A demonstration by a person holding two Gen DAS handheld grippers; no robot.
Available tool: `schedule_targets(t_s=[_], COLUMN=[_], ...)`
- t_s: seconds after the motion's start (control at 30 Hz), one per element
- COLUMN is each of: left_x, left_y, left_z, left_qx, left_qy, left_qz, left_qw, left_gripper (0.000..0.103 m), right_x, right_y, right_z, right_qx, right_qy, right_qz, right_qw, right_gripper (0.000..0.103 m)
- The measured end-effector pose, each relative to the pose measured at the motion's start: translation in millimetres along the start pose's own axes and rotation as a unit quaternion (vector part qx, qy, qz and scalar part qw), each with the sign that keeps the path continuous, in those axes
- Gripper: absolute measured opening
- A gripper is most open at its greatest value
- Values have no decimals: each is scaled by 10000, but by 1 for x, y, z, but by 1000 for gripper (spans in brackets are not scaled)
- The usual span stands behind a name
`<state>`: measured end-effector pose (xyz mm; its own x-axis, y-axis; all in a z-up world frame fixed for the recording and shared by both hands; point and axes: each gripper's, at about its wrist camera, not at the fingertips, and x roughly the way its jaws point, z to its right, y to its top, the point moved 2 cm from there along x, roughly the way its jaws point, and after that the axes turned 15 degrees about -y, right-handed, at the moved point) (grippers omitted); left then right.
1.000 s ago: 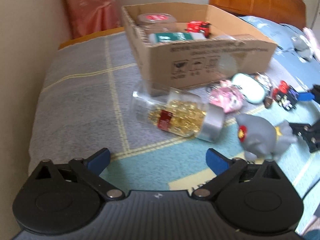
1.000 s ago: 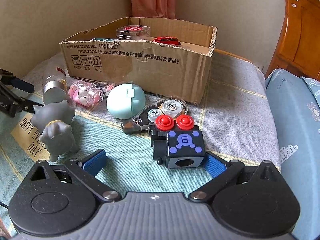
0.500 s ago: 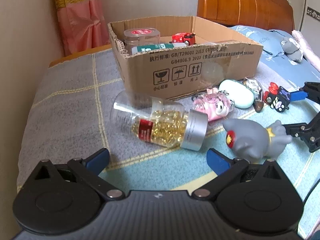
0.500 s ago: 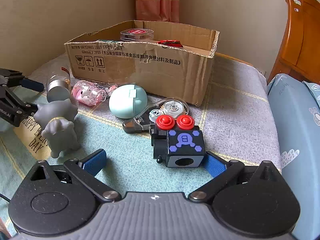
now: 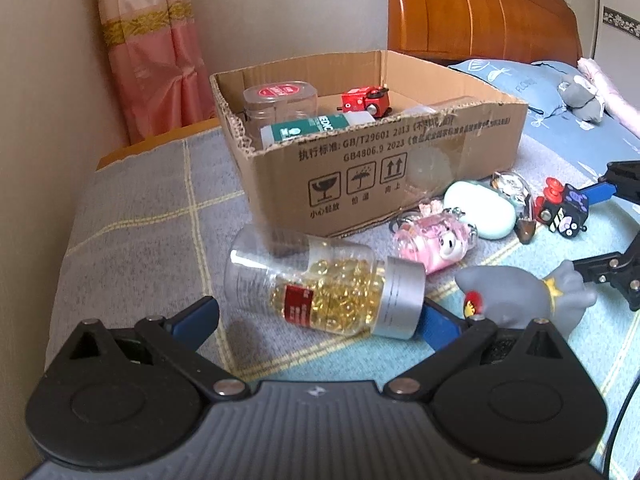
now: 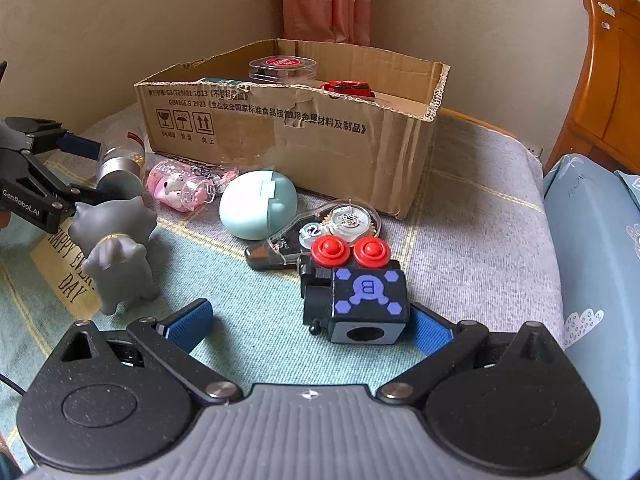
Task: Organize rigid objects
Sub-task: 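Grasp the gold capsule bottle with left gripper while right gripper grasps the black cube toy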
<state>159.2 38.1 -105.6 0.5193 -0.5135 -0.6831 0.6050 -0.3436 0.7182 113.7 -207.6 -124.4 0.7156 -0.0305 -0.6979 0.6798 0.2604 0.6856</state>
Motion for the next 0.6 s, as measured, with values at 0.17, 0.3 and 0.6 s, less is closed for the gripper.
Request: schedule_targets(t_s=[0.17, 0.3, 0.6], left_x=[1, 3, 3], left_y=[5, 7, 12], left_z=[0, 2, 2], left_qx=[55, 113, 104], left_qy=[-5, 16, -30], left_qz=[31, 21, -2], left_qw=[10000, 9999, 9999], left_gripper=[102, 102, 99], right_x=[6, 11, 10], right_y=[5, 9, 17], right_z=[5, 10, 13], right_qx=[12, 40, 11], right_qy=[-27, -114, -158], right_qz=[-31, -59, -64], right_qw=[10000, 9999, 9999], right_gripper=[103, 103, 83])
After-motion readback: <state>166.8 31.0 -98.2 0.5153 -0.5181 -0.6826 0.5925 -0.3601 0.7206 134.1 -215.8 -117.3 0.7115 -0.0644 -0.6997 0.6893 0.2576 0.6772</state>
